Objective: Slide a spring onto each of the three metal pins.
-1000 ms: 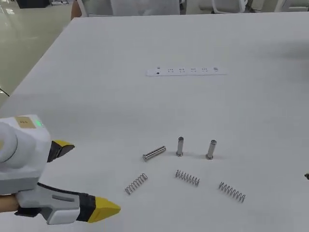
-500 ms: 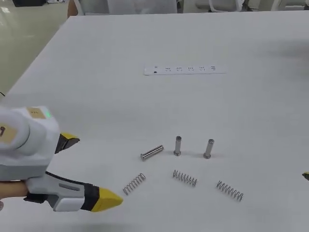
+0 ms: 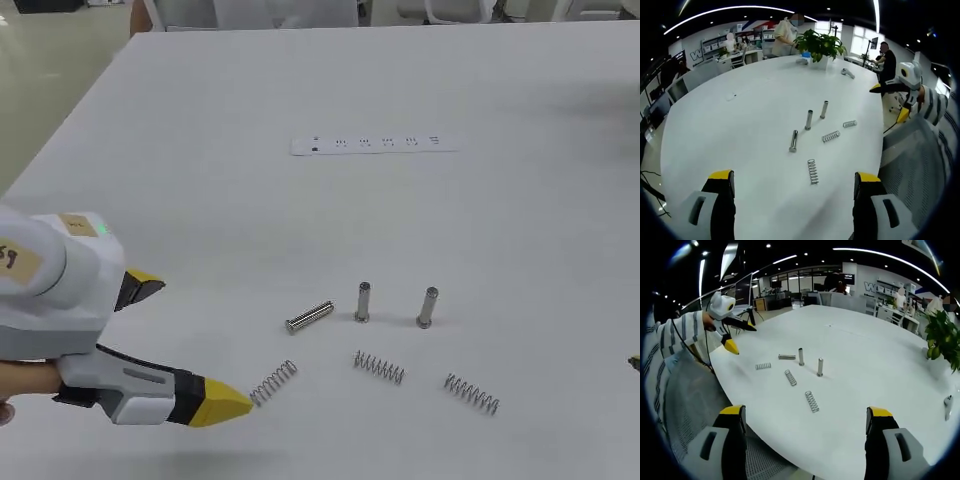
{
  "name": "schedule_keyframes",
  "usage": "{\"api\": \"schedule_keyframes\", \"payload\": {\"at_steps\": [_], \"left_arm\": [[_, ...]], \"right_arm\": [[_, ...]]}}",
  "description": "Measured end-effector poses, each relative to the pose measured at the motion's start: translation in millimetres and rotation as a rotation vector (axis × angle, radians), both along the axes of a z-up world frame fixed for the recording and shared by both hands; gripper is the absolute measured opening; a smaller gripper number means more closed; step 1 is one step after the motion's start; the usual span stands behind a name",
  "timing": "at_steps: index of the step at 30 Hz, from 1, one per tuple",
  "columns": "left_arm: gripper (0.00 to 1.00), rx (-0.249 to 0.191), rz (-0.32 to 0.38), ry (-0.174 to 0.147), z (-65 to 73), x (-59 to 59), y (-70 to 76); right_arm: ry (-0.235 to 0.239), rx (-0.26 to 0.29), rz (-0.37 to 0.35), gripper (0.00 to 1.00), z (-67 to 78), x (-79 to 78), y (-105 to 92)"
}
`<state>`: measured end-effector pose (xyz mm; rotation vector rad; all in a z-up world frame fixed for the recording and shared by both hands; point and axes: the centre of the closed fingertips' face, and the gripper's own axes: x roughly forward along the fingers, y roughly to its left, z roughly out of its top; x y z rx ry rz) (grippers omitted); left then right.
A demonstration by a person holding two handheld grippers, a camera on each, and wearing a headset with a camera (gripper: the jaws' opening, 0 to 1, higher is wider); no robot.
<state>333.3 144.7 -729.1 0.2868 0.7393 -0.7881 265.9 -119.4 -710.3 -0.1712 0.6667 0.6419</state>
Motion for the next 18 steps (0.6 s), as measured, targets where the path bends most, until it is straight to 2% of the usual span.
{"api": "schedule_keyframes", "payload": {"at_steps": [8,11,15,18], "left_arm": [[0.98,0.002,-0.013,0.004,-2.0,15.5,-4.0],[0.98,-0.016,-0.013,0.001,-0.8,23.8,-10.7],[0.98,-0.014,-0.033,0.008,-4.4,29.9,-17.5],[0.94,-0.044,-0.033,0.023,-7.7,35.7,-21.0]], "right_arm": [[-0.002,-0.009,-0.008,0.99,1.4,0.0,-2.4],[0.001,-0.01,-0.011,0.99,2.0,0.1,-2.6],[0.0,-0.01,-0.012,0.99,3.7,0.0,-3.4],[0.004,-0.017,-0.009,0.99,2.5,-1.6,-4.0]]}}
